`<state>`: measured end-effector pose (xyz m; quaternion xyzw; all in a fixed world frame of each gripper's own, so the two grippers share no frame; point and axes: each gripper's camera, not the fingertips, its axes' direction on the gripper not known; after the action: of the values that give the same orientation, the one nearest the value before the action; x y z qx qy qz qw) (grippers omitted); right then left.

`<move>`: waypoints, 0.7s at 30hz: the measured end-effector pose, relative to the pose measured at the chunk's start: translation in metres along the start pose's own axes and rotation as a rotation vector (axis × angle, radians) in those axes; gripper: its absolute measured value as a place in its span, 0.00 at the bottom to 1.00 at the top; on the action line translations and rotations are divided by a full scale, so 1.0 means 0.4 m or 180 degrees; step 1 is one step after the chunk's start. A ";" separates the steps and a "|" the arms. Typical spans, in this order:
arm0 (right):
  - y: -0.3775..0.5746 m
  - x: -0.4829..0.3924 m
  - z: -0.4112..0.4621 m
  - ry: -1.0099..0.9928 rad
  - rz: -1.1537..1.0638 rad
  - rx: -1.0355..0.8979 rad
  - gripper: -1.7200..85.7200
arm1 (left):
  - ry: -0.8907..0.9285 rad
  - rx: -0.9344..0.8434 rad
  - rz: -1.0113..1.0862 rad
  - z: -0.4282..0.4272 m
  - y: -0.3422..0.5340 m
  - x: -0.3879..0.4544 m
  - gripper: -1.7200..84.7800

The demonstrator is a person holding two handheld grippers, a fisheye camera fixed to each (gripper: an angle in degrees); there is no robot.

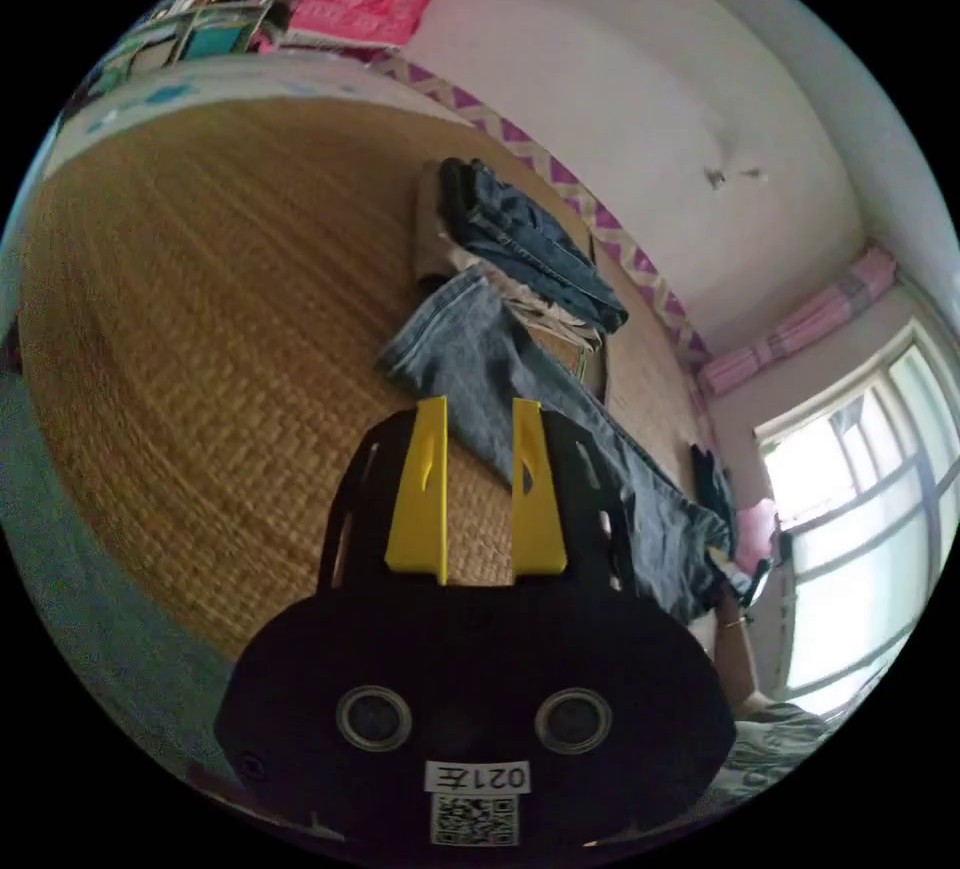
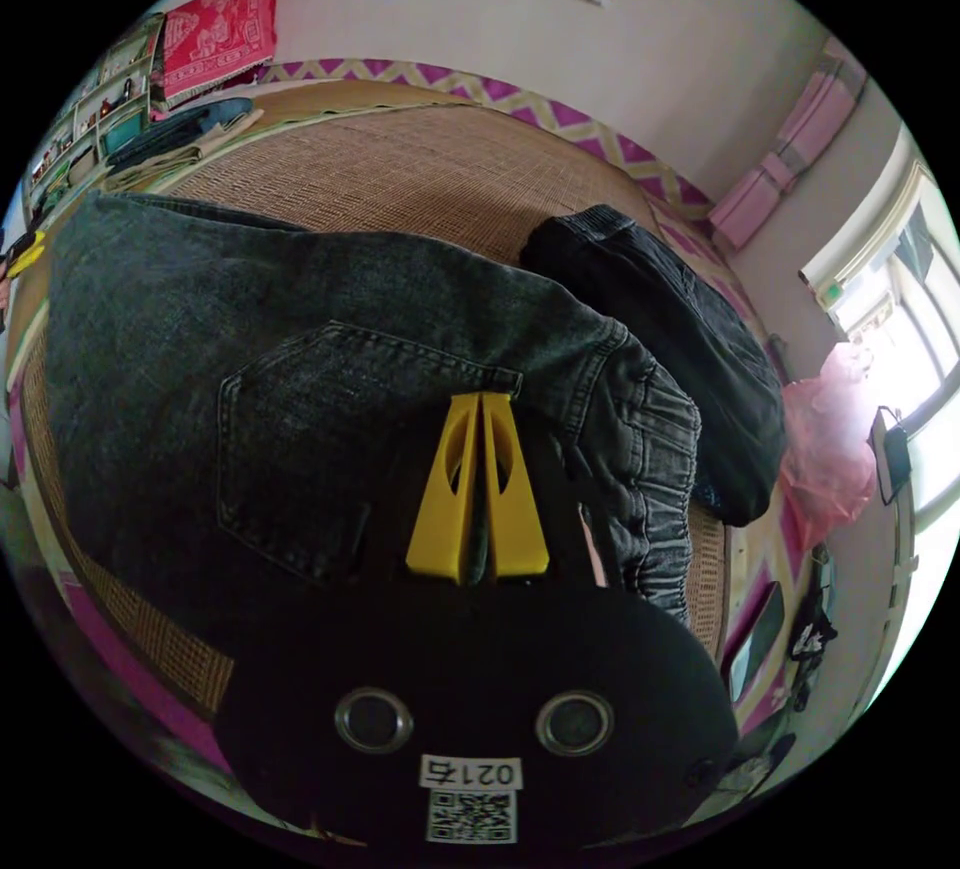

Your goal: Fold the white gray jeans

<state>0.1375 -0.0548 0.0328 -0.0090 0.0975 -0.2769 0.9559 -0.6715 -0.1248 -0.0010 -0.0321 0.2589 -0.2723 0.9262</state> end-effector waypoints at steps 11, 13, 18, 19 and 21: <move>0.016 0.056 -0.013 -0.0260 0.0179 0.0009 0.01 | 0.0048 0.0144 -0.0468 0.127 0.033 0.009 0.12; 0.023 0.069 -0.015 -0.0280 0.0192 0.0009 0.01 | 0.0033 0.0228 -0.0523 0.145 0.044 0.021 0.10; 0.053 0.118 -0.021 -0.0360 0.0242 0.0012 0.01 | 0.0497 0.0454 -0.0558 0.155 0.102 0.064 0.02; 0.057 0.128 -0.022 -0.0390 0.0263 0.0015 0.01 | 0.0499 0.0484 -0.0471 0.147 0.108 0.086 0.02; 0.081 0.181 -0.033 -0.0613 0.0387 0.0080 0.01 | 0.0378 0.0596 -0.0005 0.105 0.133 0.211 0.01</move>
<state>0.2121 -0.0652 0.0045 -0.0177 0.0021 -0.2173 0.9759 -0.5643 -0.1271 -0.0143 0.0705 0.2867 -0.2975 0.9079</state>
